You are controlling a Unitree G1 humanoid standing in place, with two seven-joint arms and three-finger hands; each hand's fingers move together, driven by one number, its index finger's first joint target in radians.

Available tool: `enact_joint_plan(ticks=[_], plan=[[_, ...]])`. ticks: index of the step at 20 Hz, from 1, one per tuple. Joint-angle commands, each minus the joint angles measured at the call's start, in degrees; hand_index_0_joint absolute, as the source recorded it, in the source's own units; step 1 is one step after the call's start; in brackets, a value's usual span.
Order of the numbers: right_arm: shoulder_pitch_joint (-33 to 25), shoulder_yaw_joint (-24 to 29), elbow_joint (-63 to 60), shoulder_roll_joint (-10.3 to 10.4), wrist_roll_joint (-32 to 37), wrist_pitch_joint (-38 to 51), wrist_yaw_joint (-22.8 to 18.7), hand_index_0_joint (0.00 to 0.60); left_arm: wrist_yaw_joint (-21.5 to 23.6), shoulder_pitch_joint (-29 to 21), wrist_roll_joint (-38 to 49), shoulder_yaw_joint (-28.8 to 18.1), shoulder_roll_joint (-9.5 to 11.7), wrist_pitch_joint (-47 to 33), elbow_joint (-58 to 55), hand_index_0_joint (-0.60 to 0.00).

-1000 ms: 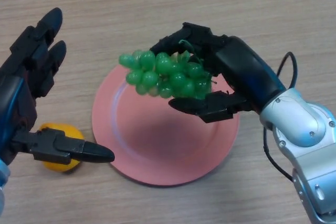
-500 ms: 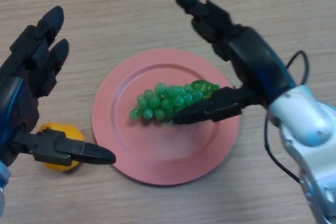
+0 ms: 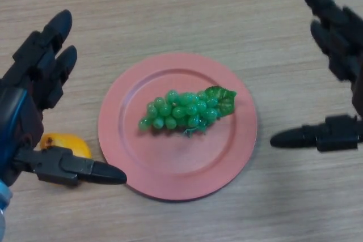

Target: Pick up the green grapes and place it on the plate

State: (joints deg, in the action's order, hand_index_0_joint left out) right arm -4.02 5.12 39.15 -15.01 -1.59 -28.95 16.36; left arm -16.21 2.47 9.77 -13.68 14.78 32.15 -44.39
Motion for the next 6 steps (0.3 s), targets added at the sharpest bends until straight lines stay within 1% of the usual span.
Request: enact_joint_plan(ticks=[1, 2, 3, 6], plan=[[0.05, 3.03, 6.81, -0.7, 4.1, 6.03, -3.4, 0.0, -1.52, -0.05, -2.21, -1.07, 1.03, -8.78, -2.22, 0.0], [0.41, 2.96, 7.64, -0.44, 4.59, 5.28, -4.06, 0.0, -1.62, 0.24, -3.88, -0.29, 0.9, -9.49, -1.99, 0.0], [0.93, 2.33, 9.02, -0.22, 4.78, 3.96, -5.07, 0.0, -1.82, 0.7, -4.89, 0.07, 0.34, -9.75, -1.98, 0.0], [2.08, 0.55, 10.86, 0.27, 3.22, 3.09, -5.48, 0.0, -1.63, 1.15, -6.22, 0.45, -0.03, -10.22, -2.58, 0.0]])
